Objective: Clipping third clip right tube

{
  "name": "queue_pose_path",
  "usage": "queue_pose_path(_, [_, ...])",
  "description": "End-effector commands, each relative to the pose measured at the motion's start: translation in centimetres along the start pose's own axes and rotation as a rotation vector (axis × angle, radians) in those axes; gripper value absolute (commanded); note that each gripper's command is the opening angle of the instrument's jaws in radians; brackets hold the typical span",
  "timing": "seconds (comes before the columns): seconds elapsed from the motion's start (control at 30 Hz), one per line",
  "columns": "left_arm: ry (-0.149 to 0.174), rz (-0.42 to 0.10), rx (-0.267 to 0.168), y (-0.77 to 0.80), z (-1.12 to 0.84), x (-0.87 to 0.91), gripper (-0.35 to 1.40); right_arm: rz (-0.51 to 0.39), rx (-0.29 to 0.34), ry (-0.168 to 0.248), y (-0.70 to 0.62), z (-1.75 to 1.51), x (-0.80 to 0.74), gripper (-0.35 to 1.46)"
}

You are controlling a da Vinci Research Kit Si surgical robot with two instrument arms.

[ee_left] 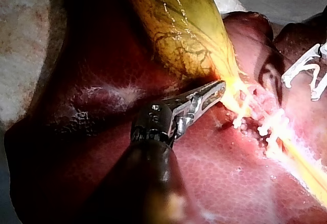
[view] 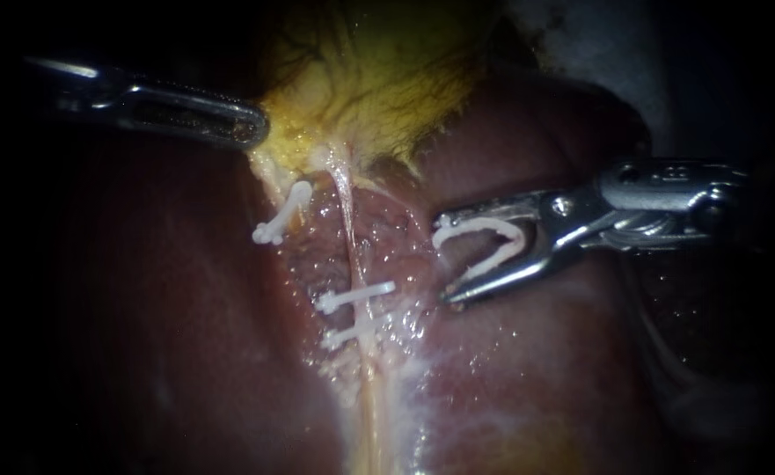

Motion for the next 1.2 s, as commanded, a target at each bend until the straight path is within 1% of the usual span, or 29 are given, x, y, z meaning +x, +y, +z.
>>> queue_pose_path(0.03, [0.000, 0.000, -0.001, -0.01, -0.01, -0.01, -0.35, 0.023, 0.010, 0.004, 0.06, 0.05, -0.02, 0.53])
queue_pose_path(0.17, [0.000, 0.000, -0.001, -0.02, 0.00, -0.01, -0.35, 0.093, 0.027, 0.020, 0.23, 0.21, -0.10, 0.53])
queue_pose_path(0.27, [0.000, 0.000, -0.002, -0.02, 0.00, -0.01, -0.35, 0.131, 0.041, 0.015, 0.33, 0.35, -0.19, 0.53])
queue_pose_path(0.4, [0.000, 0.000, -0.002, -0.02, 0.00, -0.01, -0.35, 0.172, 0.054, 0.019, 0.44, 0.54, -0.30, 0.53])
queue_pose_path(0.5, [0.000, -0.001, -0.002, -0.03, 0.00, -0.01, -0.35, 0.214, 0.068, 0.039, 0.50, 0.67, -0.36, 0.53])
queue_pose_path(0.57, [0.000, -0.001, -0.002, -0.03, 0.00, -0.01, -0.35, 0.245, 0.080, 0.064, 0.53, 0.74, -0.38, 0.53])
queue_pose_path(0.6, [0.000, -0.001, -0.002, -0.03, 0.00, -0.01, -0.35, 0.266, 0.089, 0.084, 0.54, 0.78, -0.38, 0.53])
queue_pose_path(0.67, [-0.001, -0.001, -0.002, -0.03, 0.00, -0.01, -0.35, 0.296, 0.115, 0.119, 0.55, 0.84, -0.37, 0.53])
queue_pose_path(0.73, [-0.001, -0.001, -0.002, -0.03, 0.00, -0.01, -0.35, 0.329, 0.157, 0.165, 0.55, 0.89, -0.34, 0.53])
queue_pose_path(0.8, [-0.001, -0.001, -0.002, -0.03, 0.00, -0.01, -0.35, 0.354, 0.204, 0.201, 0.55, 0.92, -0.32, 0.53])
queue_pose_path(0.87, [-0.001, -0.001, -0.002, -0.03, 0.00, -0.01, -0.35, 0.365, 0.237, 0.212, 0.54, 0.95, -0.29, 0.53])
queue_pose_path(1.0, [-0.001, -0.001, -0.002, -0.03, 0.00, -0.01, -0.35, 0.361, 0.306, 0.212, 0.49, 1.00, -0.26, 0.52])
queue_pose_path(1.1, [-0.001, -0.001, -0.002, -0.03, 0.00, -0.01, -0.35, 0.357, 0.341, 0.222, 0.42, 1.00, -0.21, 0.51])
queue_pose_path(1.2, [0.000, 0.000, -0.002, -0.03, 0.00, -0.01, -0.35, 0.358, 0.361, 0.239, 0.36, 1.00, -0.13, 0.51])
